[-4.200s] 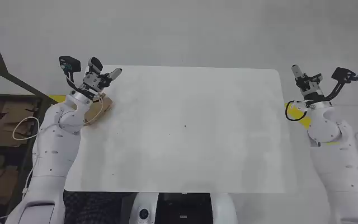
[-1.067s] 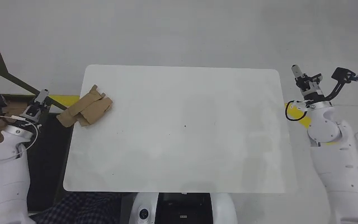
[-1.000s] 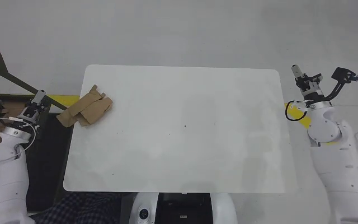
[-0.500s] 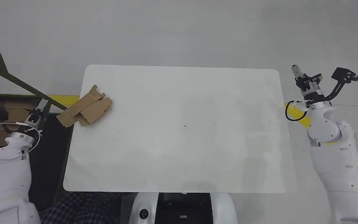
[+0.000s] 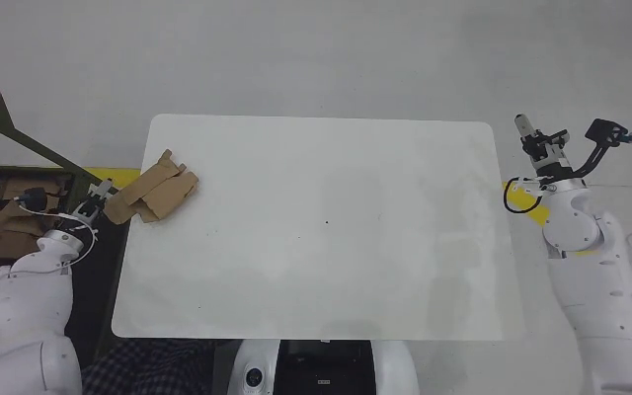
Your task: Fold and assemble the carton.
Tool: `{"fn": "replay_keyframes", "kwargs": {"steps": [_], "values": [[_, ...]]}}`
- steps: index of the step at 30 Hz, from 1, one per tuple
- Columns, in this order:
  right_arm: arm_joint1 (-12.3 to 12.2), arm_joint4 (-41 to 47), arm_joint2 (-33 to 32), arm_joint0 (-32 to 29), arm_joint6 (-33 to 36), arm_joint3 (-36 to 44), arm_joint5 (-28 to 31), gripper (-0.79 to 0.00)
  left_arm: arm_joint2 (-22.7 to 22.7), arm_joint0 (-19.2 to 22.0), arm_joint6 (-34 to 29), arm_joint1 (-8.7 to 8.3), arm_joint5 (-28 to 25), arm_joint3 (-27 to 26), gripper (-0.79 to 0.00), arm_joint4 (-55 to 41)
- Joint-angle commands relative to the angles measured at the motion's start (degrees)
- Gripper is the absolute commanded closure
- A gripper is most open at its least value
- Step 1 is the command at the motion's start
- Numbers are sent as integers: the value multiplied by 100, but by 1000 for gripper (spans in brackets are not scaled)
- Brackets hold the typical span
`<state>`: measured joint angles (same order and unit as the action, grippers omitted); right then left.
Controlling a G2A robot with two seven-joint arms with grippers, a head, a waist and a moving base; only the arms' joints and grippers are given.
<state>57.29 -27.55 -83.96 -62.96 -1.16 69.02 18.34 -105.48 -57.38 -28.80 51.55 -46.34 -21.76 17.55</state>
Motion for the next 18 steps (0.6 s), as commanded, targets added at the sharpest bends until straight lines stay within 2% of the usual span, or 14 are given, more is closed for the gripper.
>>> {"fn": "replay_keyframes", "kwargs": {"steps": [1,2,3,4,6,9,12,18], "values": [[0,0,0,0,0,0,0,-785,57,53,36,9,-15,42,-714,38],[0,0,0,0,0,0,0,-785,77,81,53,12,-25,59,-656,42],[0,0,0,0,0,0,0,-785,96,105,67,13,-27,75,-542,50],[0,0,0,0,0,0,0,-785,115,128,67,13,-44,84,-369,56],[0,0,0,0,0,0,0,-785,152,165,57,11,-73,101,-262,72],[0,0,0,0,0,0,0,-785,194,219,13,9,-70,146,-49,57],[0,0,0,0,0,0,0,-785,233,262,-58,10,-69,191,0,19],[0,0,0,0,0,0,0,-785,242,327,-274,14,-168,257,0,-268]]}}
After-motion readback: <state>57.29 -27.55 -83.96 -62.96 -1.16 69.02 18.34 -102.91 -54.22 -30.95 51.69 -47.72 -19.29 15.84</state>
